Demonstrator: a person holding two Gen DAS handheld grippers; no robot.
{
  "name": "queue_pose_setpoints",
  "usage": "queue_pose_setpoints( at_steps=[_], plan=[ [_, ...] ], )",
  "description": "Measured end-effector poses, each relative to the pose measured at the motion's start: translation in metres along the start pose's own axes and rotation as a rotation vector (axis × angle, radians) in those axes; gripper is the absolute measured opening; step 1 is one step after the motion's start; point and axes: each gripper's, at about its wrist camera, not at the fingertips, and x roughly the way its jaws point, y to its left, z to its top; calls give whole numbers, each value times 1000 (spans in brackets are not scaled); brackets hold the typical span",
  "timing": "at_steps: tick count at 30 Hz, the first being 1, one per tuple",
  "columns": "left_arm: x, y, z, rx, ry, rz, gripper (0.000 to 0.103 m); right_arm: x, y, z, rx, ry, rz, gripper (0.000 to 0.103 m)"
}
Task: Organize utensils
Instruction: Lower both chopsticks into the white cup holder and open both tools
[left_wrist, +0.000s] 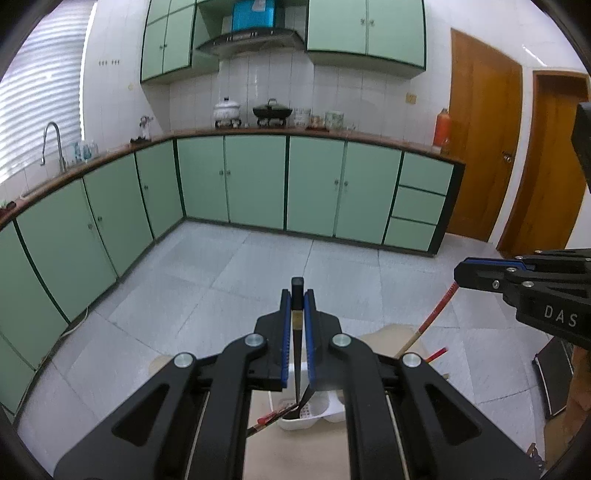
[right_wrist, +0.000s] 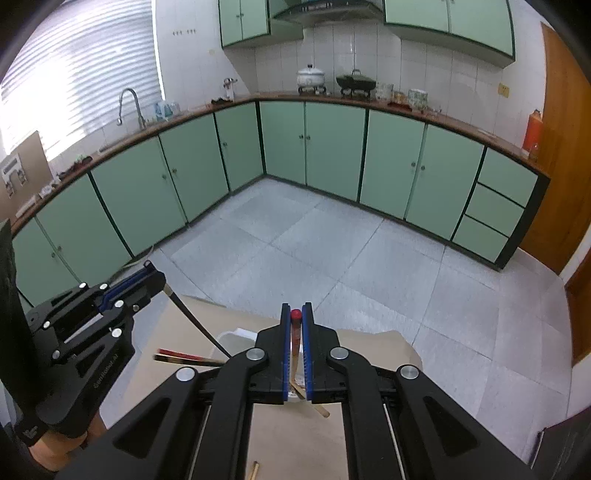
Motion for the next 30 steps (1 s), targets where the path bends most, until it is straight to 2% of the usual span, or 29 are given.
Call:
queue_pose_setpoints(
  at_steps=[5,9,13,18,22,24,25,27,29,30],
  plan=[
    [21,5,-17,-2,37,-3,6,35,-4,-18,9,53,5,6],
    [28,8,-26,-3,60,-8,8,46,-6,-28,17,69,25,9],
    [23,13,-29,-17,58,-5,25,40,-7,-32,16,61,34,11],
    [-1,18,-34,-29,35,-5,30,21,-10,-38,24,35,41,11],
    [-38,13,-51,-11,-1,18,44,-1,-8,-51,23,3,54,11],
    [-58,9,-62,2,-13,21,55,-14,-6,-62,14,-17,58,14],
    [-67,7,-68,10,-21,26,62,-19,-6,-67,10,-25,62,19],
    [-90,2,-81,27,-41,36,68,-34,0,-84,-11,-53,64,28],
    [-114,-4,-97,39,-55,35,80,-50,8,-106,-39,-90,57,37],
    [-122,-5,-102,41,-60,34,82,-55,11,-113,-45,-96,61,41]
  ],
)
